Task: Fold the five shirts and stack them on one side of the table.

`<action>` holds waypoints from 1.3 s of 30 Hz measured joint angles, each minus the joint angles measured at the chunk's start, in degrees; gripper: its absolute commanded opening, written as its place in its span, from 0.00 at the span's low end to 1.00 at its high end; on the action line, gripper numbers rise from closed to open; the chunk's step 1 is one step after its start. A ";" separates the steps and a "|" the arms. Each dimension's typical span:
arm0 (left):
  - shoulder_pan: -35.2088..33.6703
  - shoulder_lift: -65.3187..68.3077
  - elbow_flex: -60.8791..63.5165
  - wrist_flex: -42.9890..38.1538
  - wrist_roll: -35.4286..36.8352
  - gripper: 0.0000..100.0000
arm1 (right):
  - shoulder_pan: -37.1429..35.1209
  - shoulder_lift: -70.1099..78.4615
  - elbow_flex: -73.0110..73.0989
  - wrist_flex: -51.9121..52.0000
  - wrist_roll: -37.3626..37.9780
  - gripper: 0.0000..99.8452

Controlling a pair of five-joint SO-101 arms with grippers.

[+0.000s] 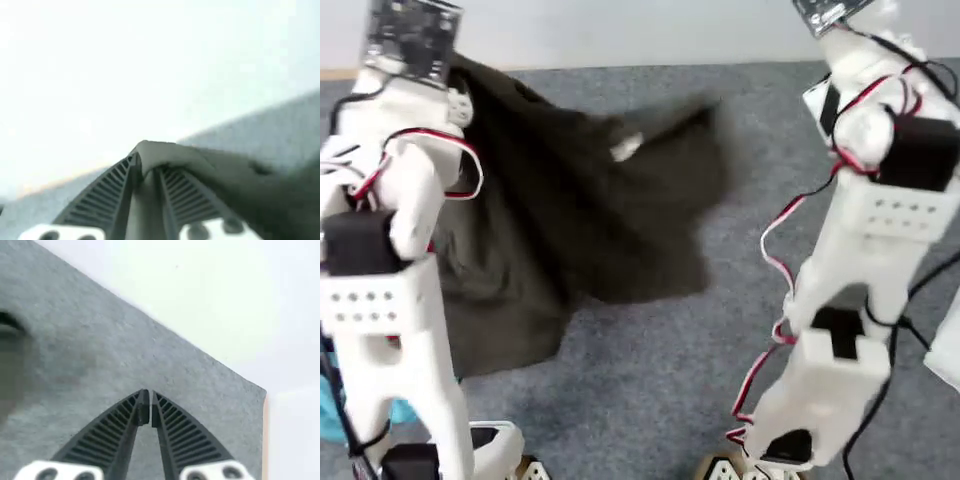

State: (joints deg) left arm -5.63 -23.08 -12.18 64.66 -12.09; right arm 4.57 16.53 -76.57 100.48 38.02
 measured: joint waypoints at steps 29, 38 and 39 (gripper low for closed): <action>21.63 -6.42 -10.20 18.73 0.44 0.00 | -1.41 -32.26 49.85 0.09 -10.64 0.01; 7.56 -6.42 2.99 34.29 -2.29 0.00 | -9.14 -32.26 58.20 0.09 -18.20 0.01; 5.10 -6.42 5.80 34.29 -2.81 0.00 | -10.99 -32.26 59.52 0.09 -18.20 0.01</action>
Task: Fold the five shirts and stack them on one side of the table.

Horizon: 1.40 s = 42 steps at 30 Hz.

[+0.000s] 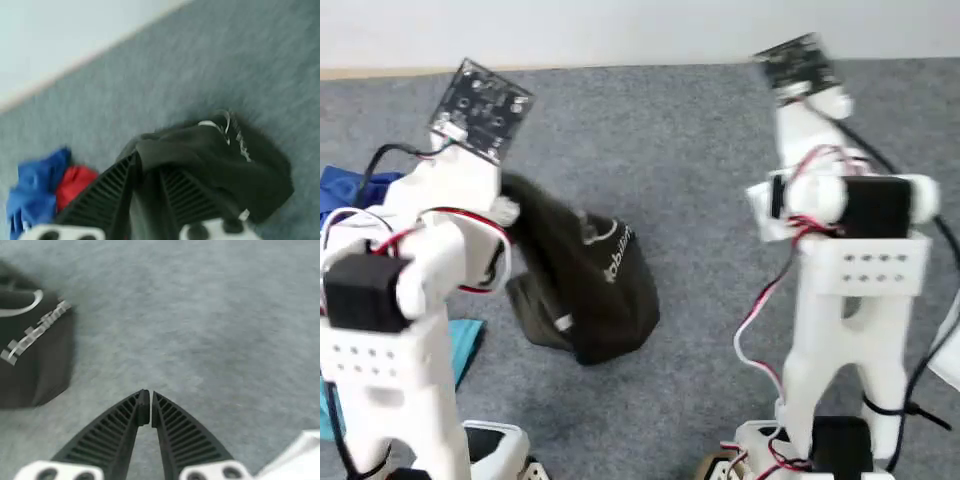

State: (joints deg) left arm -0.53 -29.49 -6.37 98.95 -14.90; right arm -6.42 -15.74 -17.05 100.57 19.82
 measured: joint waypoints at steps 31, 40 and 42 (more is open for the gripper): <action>-34.11 0.00 57.41 -39.47 -7.21 0.00 | -41.49 22.15 21.54 -4.40 6.68 0.23; -34.37 0.00 58.46 -39.82 -7.21 0.00 | -44.92 22.51 32.79 -13.80 7.56 0.21; -34.37 0.00 58.46 -39.82 -7.21 0.00 | -45.01 22.51 35.78 -17.58 7.56 0.16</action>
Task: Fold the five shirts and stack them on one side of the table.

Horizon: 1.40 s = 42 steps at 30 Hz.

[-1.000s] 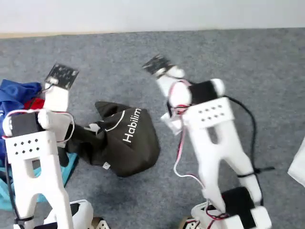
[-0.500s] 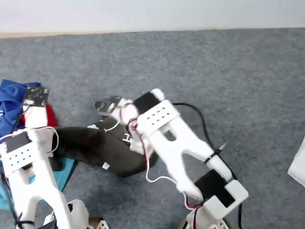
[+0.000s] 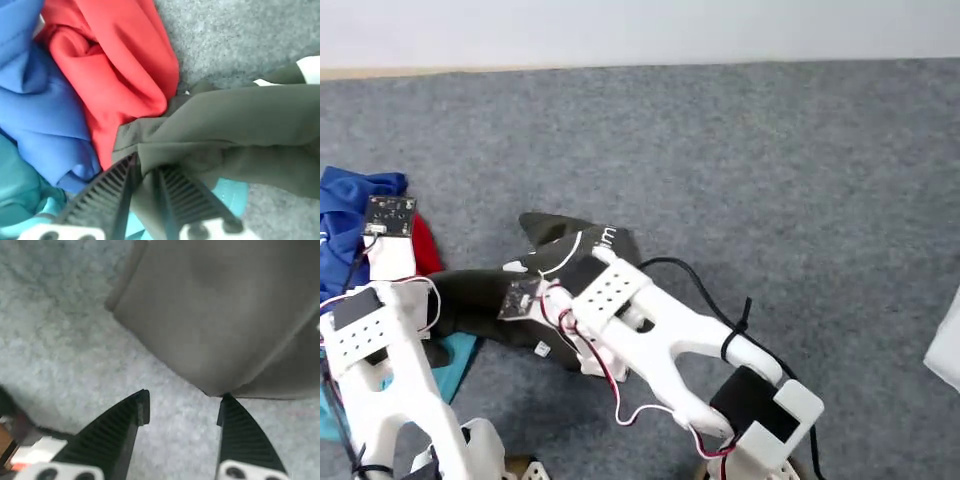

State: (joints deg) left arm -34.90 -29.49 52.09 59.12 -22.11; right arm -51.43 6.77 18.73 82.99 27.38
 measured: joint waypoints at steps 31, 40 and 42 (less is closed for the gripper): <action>0.00 0.00 0.00 -0.62 0.00 0.00 | 8.00 3.78 -21.01 12.57 -2.20 0.20; 0.00 0.00 0.00 -1.05 0.00 0.00 | 1.49 6.59 -20.66 8.26 -7.30 0.20; 0.00 0.00 0.00 -1.05 0.00 0.00 | 1.49 9.58 -20.66 5.19 -7.38 0.20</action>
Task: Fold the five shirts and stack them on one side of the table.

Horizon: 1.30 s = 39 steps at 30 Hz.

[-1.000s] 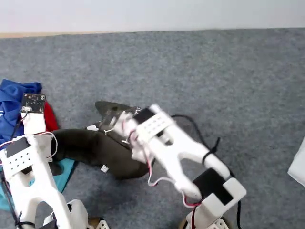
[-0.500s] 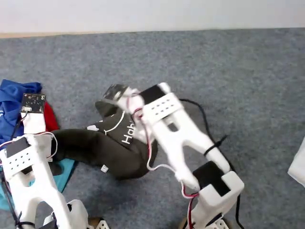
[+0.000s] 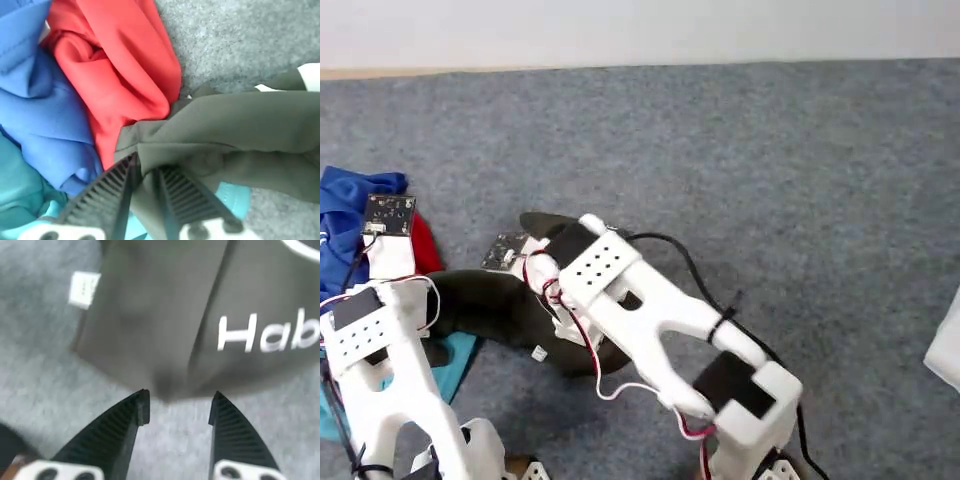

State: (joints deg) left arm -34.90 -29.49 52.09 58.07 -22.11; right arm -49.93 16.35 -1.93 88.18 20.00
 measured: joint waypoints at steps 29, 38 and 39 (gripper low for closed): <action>0.00 0.00 0.00 0.00 0.00 0.00 | 14.77 9.93 -16.70 -8.88 5.01 0.01; 0.00 0.00 0.00 0.00 0.00 0.00 | 14.77 22.15 -35.08 -3.87 6.33 0.22; 0.00 0.00 0.00 0.00 0.00 0.00 | 14.77 22.15 -37.36 -2.37 6.33 0.22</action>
State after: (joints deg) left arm -34.90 -29.49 52.09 58.07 -22.11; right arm -35.16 38.51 -39.30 85.80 26.33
